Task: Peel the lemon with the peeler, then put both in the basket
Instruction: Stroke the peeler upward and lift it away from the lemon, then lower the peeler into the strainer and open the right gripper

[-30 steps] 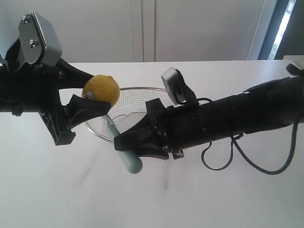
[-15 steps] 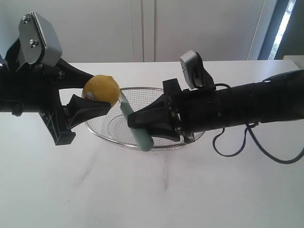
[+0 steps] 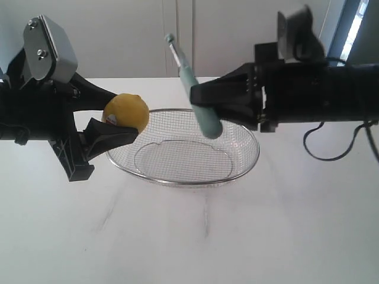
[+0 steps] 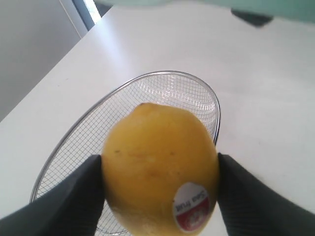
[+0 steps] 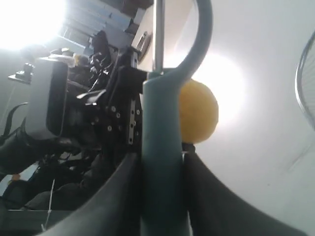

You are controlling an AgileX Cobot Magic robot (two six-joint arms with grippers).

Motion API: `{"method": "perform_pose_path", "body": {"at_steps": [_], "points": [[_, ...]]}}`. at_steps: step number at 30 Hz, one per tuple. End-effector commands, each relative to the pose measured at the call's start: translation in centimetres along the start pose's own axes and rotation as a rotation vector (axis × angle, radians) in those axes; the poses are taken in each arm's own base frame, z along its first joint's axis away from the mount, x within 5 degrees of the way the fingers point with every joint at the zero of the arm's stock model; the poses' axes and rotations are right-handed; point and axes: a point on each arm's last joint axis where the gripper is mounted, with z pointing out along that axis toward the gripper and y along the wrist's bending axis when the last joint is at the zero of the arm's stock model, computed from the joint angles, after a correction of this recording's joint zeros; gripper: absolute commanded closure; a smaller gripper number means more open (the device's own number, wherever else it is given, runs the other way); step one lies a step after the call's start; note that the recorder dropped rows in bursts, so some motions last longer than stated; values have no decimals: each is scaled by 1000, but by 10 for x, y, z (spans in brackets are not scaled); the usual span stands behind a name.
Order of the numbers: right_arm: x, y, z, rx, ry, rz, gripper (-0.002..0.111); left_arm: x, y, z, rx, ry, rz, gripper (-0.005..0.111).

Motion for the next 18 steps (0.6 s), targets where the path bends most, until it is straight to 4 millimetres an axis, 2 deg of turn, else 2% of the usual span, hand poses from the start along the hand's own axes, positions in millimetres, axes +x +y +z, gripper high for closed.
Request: {"method": "perform_pose_path", "body": {"at_steps": [1, 3, 8, 11, 14, 18], "points": [[-7, 16, -31, 111, -63, -192, 108, -1, -2, 0, 10, -17, -80, 107], [-8, 15, -35, 226, -78, -260, 108, 0, -1, 0, -3, -5, -194, 107], [-12, 20, -48, 451, -80, -393, 108, -2, -5, -2, 31, -6, -203, 107], [-19, 27, -53, 543, -22, -457, 108, -6, -6, -9, 18, -18, -275, 107], [-21, 28, -54, 673, 36, -513, 108, -6, -6, -14, -3, 12, -283, 107], [-21, 28, -44, 840, 108, -595, 108, -8, -3, -20, -19, 109, -300, 107]]}}
